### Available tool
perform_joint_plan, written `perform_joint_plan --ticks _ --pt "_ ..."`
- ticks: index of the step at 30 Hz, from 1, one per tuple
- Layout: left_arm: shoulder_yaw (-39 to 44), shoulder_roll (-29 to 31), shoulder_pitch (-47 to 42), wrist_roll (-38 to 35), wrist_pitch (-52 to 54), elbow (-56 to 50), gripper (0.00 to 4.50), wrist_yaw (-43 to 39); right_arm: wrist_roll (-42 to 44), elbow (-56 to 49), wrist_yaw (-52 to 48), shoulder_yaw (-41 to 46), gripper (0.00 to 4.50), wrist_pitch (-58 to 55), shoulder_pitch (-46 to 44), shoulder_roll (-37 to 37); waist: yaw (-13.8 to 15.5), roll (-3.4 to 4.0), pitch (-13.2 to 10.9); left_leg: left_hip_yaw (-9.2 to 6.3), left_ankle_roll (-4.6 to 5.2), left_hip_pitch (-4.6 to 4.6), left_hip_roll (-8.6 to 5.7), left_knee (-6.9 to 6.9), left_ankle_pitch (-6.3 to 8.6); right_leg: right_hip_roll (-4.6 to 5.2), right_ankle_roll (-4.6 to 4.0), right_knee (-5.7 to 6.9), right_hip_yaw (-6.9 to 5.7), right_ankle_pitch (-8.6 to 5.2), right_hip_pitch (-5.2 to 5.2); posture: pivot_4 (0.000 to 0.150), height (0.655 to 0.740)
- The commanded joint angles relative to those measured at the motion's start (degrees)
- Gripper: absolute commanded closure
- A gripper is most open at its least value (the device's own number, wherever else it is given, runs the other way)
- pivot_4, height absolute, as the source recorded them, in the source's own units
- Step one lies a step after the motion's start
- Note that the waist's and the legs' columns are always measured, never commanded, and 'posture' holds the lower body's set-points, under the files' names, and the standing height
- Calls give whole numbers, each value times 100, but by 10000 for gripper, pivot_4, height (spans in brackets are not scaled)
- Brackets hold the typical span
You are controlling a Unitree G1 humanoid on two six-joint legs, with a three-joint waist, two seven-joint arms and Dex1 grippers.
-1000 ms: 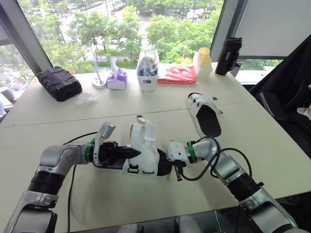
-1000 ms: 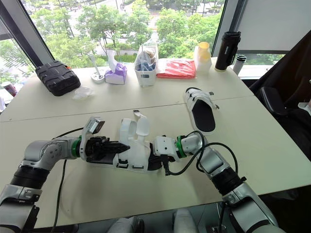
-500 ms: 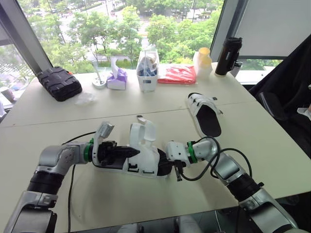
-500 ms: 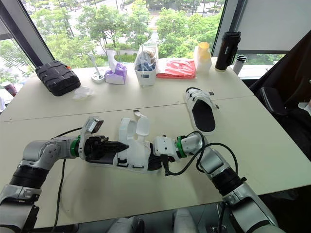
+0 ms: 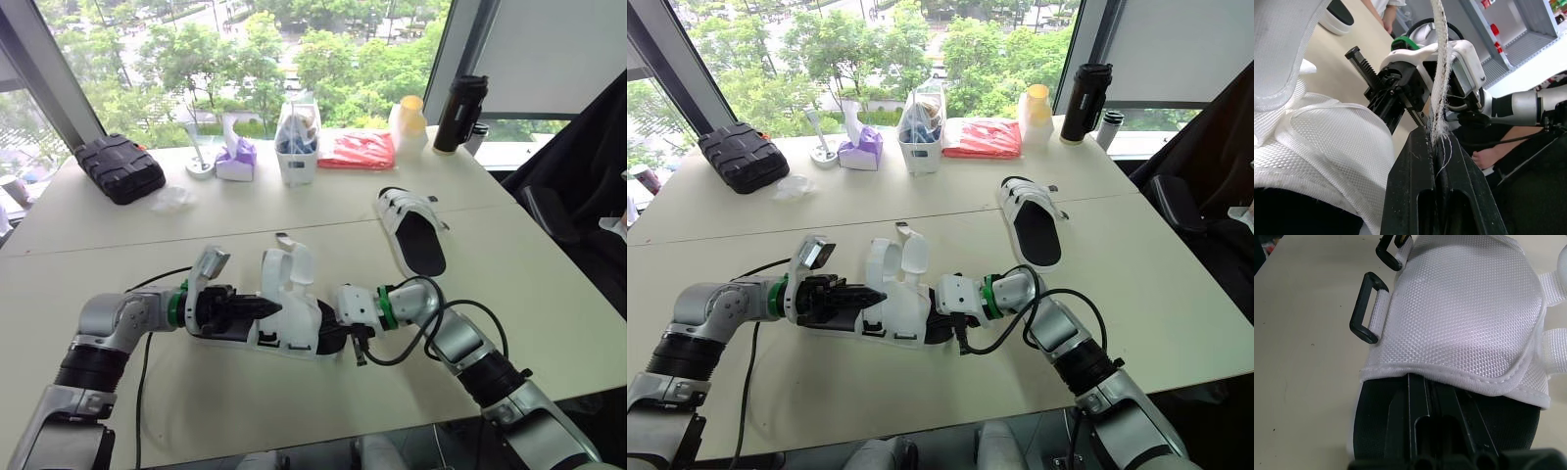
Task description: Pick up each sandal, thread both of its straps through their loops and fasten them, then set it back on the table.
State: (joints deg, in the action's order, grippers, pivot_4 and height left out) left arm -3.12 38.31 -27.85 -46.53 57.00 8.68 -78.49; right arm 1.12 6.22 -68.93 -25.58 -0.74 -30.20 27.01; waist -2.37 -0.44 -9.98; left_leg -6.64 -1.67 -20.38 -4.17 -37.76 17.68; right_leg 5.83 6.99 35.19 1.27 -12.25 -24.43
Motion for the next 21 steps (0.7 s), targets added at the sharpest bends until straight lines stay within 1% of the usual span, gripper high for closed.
perform_joint_plan --ticks 1,5,11,21 --pt "-10 87 -67 129 -167 -134 44399 -137 -190 49 -27 -196 45000 -118 113 22 0 0 0 0 0 0 0 0 0 0 0 0 0 0 0 1500 7400" --pt "-147 56 22 402 -541 -178 44399 -227 -194 41 -31 -192 45000 -122 114 26 0 0 0 0 0 0 0 0 0 0 0 0 0 0 0 1500 7400" --pt "-162 -66 71 621 -1028 -160 44399 -302 -199 19 -28 -191 45000 -134 127 31 0 0 0 0 0 0 0 0 0 0 0 0 0 0 0 1500 7400" --pt "-65 -198 134 568 -1317 -369 44399 -415 -195 1 -27 -177 45000 -143 138 40 2 0 0 1 0 -1 1 0 0 0 0 0 0 0 0 1500 7400"
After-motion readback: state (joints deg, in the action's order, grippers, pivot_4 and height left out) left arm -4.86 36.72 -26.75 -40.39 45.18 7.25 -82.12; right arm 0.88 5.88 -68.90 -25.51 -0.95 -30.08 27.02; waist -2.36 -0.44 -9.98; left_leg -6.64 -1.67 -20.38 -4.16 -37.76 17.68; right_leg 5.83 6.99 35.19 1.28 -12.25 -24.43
